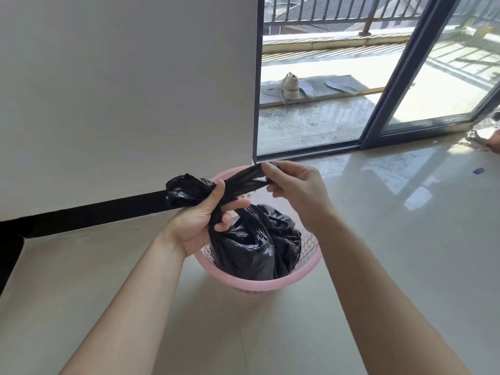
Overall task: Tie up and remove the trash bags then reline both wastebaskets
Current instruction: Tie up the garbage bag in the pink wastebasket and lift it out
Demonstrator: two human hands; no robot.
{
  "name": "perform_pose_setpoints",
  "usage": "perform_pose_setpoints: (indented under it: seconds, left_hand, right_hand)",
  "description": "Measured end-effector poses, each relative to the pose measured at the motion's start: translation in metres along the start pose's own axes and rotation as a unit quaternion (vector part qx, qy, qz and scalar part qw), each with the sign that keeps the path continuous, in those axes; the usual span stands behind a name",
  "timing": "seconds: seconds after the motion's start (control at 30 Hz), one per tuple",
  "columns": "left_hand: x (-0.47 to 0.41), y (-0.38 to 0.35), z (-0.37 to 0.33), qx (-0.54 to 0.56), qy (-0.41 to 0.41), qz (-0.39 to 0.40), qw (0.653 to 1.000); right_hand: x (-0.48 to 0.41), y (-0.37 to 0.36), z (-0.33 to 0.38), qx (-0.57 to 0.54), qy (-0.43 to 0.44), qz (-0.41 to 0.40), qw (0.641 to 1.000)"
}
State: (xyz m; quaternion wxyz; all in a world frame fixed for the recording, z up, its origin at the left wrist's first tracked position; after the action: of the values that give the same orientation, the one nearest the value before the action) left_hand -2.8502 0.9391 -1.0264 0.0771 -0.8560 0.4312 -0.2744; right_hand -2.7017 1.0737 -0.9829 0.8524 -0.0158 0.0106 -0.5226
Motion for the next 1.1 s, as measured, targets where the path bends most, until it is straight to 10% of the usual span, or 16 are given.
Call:
perform_pose_setpoints:
  seconds: [0.2, 0.4, 0.57, 0.77, 0.97, 1.1]
  left_hand:
    - [-0.008, 0.003, -0.005, 0.172, -0.025, -0.038, 0.984]
    - [-0.002, 0.006, -0.012, 0.141, -0.052, 0.023, 0.988]
    - [0.006, -0.002, -0.012, 0.039, -0.042, 0.069, 0.996]
    - [0.004, -0.003, -0.009, -0.085, -0.065, -0.038, 0.994]
    - [-0.008, -0.004, -0.006, -0.009, -0.145, -0.201, 0.969]
    - [-0.008, -0.006, -0.003, 0.147, -0.13, -0.169, 0.966]
  right_hand:
    - [0.007, 0.006, -0.012, 0.177, -0.214, 0.172, 0.945]
    - [0.001, 0.002, -0.021, 0.2, -0.02, 0.031, 0.979]
    - [0.0, -0.013, -0.032, 0.32, 0.104, 0.165, 0.927]
    - [-0.006, -0.014, -0.043, 0.382, 0.184, 0.054, 0.904]
    - [0.005, -0.016, -0.039, 0.263, 0.059, 0.134, 0.954]
    - [0.01, -0.015, -0.045, 0.247, -0.027, 0.179, 0.952]
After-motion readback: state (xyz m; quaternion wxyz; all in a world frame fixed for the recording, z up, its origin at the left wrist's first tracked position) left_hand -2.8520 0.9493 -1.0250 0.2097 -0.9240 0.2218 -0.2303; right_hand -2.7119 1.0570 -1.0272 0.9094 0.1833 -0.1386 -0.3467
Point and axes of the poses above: each hand's wrist, its own x-axis away from the middle knuckle, its own y-axis out of the back of the hand, z = x × y, the point moved 1 cm from there along -x, towards the middle knuckle, and after that the axes turned 14 degrees about -z, right-handed, at the moved point
